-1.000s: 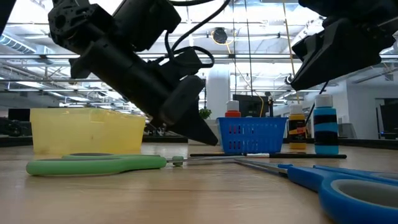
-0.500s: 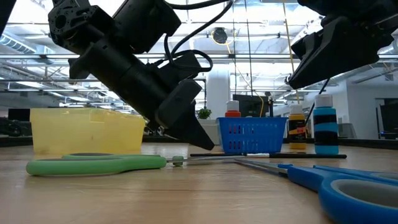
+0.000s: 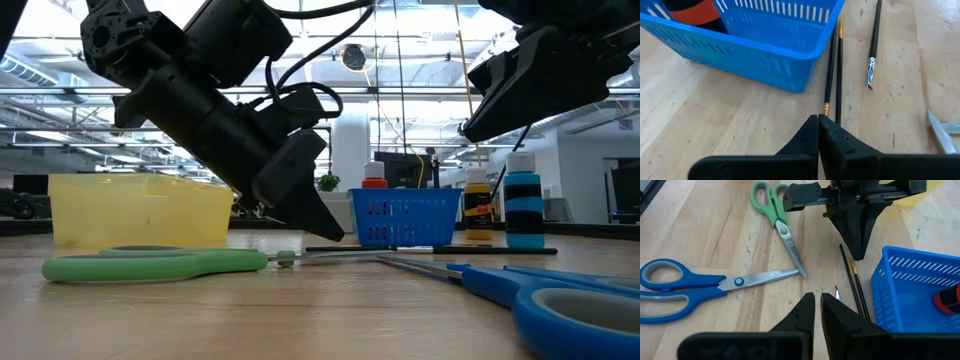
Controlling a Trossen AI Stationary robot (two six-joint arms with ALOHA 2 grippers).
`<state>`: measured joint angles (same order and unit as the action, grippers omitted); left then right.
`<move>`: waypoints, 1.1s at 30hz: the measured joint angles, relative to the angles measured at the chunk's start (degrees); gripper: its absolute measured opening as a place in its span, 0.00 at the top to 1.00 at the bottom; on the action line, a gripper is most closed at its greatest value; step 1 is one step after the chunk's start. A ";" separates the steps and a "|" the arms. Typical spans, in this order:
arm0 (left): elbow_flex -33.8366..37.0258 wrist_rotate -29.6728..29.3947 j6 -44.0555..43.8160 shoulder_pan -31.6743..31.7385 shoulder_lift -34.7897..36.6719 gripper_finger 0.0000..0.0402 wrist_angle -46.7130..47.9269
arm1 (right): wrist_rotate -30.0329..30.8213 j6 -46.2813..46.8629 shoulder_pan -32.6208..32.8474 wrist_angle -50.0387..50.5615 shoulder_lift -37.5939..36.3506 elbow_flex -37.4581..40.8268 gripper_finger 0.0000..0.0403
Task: Pick & Place Paint Supplies
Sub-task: Put the top gold paint brush into the yellow bin
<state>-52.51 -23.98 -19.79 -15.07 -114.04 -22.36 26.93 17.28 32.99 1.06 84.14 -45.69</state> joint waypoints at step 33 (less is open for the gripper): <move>-0.50 21.83 4.59 -0.55 -3.75 0.98 -4.96 | -0.01 -0.24 0.00 0.04 0.00 0.00 0.96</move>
<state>-53.01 -2.15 -15.20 -15.61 -117.79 -27.32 26.92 17.04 32.99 1.10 84.14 -45.69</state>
